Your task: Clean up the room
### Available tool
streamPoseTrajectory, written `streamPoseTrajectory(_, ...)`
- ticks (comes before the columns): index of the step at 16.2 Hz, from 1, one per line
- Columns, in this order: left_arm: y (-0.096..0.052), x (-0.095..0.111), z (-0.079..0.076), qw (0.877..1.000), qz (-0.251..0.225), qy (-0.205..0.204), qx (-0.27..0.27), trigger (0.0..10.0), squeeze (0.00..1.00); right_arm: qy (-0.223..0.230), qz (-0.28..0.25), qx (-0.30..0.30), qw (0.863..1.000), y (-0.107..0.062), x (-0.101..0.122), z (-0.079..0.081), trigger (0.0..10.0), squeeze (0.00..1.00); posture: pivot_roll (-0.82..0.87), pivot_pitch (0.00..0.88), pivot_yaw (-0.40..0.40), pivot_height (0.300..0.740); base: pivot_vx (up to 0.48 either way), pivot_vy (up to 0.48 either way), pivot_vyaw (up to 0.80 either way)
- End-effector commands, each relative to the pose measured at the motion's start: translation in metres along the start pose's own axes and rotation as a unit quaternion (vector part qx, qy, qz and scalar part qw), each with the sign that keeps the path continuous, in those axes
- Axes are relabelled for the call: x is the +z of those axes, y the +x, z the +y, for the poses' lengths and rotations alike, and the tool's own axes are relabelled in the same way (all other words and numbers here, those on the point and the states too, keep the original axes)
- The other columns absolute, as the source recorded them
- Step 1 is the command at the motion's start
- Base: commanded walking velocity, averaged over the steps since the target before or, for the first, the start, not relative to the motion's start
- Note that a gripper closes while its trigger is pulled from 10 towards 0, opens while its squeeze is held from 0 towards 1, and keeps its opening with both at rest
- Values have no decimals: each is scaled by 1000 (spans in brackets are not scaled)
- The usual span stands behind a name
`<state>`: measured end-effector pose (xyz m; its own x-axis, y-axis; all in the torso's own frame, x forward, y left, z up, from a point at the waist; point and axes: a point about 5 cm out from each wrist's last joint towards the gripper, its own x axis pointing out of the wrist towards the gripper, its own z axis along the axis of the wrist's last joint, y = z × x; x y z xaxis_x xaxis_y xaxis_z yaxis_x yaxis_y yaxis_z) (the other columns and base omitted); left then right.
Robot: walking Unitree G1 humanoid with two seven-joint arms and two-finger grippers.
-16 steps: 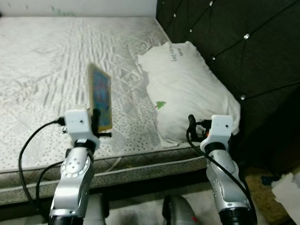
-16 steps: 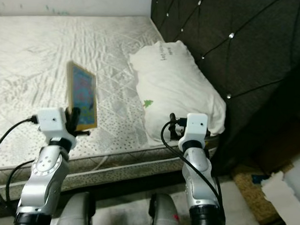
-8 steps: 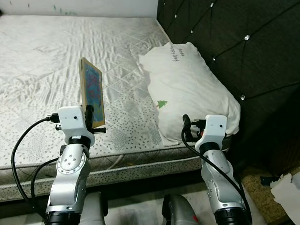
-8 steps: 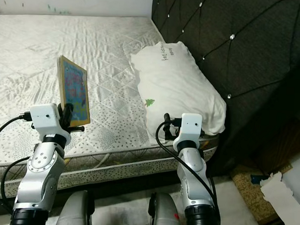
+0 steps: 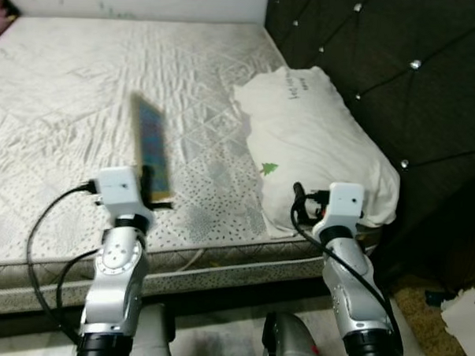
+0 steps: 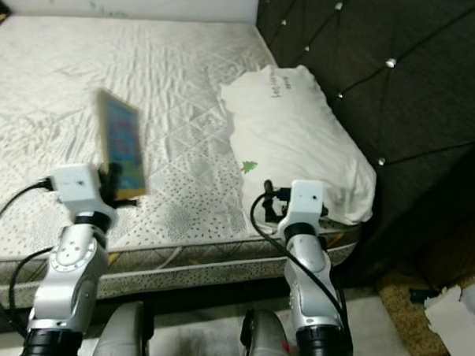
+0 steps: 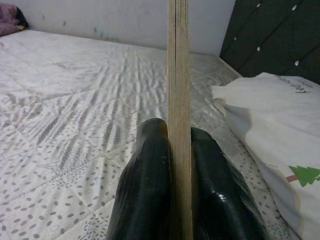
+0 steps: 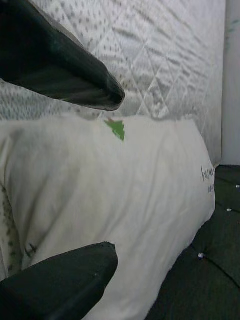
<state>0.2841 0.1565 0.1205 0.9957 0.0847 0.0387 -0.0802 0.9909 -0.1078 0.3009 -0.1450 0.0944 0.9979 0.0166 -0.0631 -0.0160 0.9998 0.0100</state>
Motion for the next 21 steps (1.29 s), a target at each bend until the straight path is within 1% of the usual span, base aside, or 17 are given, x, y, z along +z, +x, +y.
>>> streamPoseTrajectory(1,3,11,-1,1000,-30,-4,-2,10000,0,-2,-3,-1,1000,0,2,0,10000,0,2,24,-32,610,352,0,0)
streamPoseTrajectory(5,4,11,-3,1000,-29,-8,-7,10000,0,-2,-2,0,1000,0,2,0,10000,0,2,24,-33,610,352,0,0)
streamPoseTrajectory(8,4,11,-6,999,-29,-10,-10,10000,0,-3,-2,1,1000,-1,2,0,10000,0,1,24,-34,610,480,0,0)
streamPoseTrajectory(10,5,7,-7,1000,-18,-14,-9,10000,0,-4,-1,2,1000,-1,1,0,10000,0,0,23,-35,610,328,0,0)
streamPoseTrajectory(13,7,2,-11,1000,-1,-19,-9,10000,0,-5,0,3,1000,-1,2,0,10000,0,-1,37,-38,610,0,0,0)
streamPoseTrajectory(14,8,1,-13,1000,5,-27,-10,10000,0,-5,0,3,1000,-1,2,-1,10000,0,-1,34,-39,610,0,0,0)
streamPoseTrajectory(15,9,-4,-15,999,21,-31,-12,10000,0,-6,0,3,1000,-1,2,-1,10000,0,-3,35,-38,610,0,0,0)
streamPoseTrajectory(16,10,-8,-19,998,36,-48,-14,10000,0,-6,1,3,1000,-1,2,-1,10000,0,-3,34,-40,610,0,0,0)
streamPoseTrajectory(17,11,-11,-22,997,51,-47,-22,10000,0,-7,1,3,1000,-1,2,-1,10000,0,-8,39,-41,595,0,0,0)
streamPoseTrajectory(18,15,-18,-35,991,90,-91,-38,10000,0,-6,2,4,1000,-1,2,-1,10000,0,-8,41,-45,580,0,0,0)
streamPoseTrajectory(19,16,-20,-41,989,105,-98,-48,10000,0,-7,4,4,1000,-1,1,-2,10000,0,-8,41,-46,570,0,0,0)
streamPoseTrajectory(20,17,-20,-44,987,108,-109,-53,10000,0,-7,3,4,1000,-1,1,-2,10000,0,-8,41,-46,565,0,0,0)
streamPoseTrajectory(21,20,-18,-52,983,112,-128,-65,10000,0,-8,2,5,1000,-1,2,-2,10000,0,-18,43,-46,565,0,0,0)
